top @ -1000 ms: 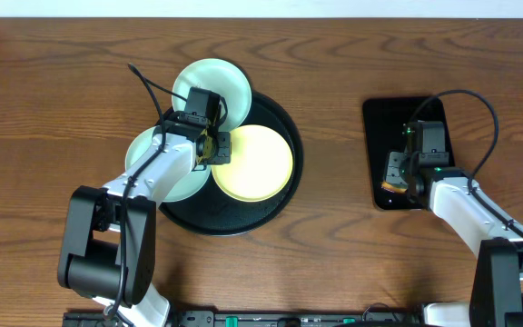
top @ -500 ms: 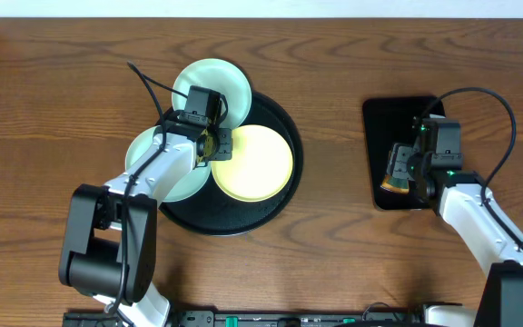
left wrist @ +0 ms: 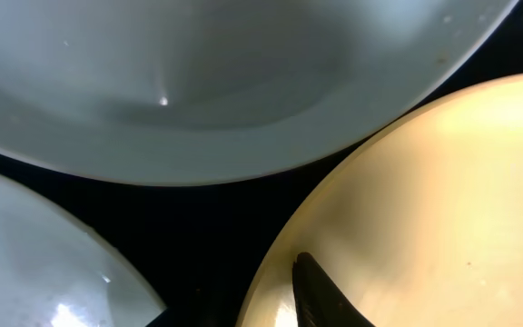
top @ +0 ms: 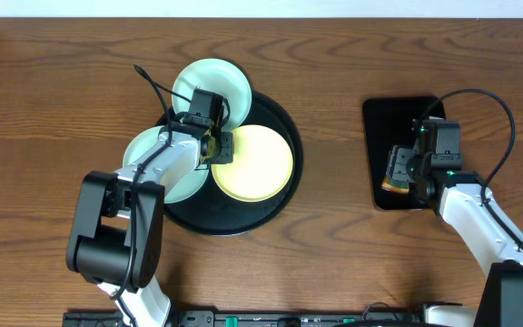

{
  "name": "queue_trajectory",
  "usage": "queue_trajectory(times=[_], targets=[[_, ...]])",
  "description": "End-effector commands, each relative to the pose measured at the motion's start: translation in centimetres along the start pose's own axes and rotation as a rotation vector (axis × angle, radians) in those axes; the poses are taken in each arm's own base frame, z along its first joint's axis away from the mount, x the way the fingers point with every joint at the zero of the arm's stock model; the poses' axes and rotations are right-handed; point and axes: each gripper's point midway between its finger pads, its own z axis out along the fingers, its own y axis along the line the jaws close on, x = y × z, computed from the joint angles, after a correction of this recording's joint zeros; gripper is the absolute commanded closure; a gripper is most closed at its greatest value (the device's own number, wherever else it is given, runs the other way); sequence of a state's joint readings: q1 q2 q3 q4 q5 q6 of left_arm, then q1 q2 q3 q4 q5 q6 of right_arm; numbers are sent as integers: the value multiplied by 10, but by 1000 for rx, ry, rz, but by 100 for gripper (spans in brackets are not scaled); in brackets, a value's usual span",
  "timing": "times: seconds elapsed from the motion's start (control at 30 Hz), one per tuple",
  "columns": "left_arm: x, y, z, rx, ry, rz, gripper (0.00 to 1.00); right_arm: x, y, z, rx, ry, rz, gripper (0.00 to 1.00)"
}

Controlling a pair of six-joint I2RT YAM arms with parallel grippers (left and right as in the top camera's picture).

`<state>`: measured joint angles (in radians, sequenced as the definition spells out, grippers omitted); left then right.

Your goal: Clean dirty plates on tray and stack at the side

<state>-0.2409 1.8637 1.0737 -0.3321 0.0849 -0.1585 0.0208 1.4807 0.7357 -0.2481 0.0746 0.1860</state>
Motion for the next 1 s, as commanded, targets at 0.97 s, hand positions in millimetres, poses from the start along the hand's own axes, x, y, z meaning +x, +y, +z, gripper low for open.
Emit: queue_trajectory(times=[0.97], targets=[[-18, -6, -96, -80, -158, 78, 68, -19, -15, -5, -54, -43, 81, 1]])
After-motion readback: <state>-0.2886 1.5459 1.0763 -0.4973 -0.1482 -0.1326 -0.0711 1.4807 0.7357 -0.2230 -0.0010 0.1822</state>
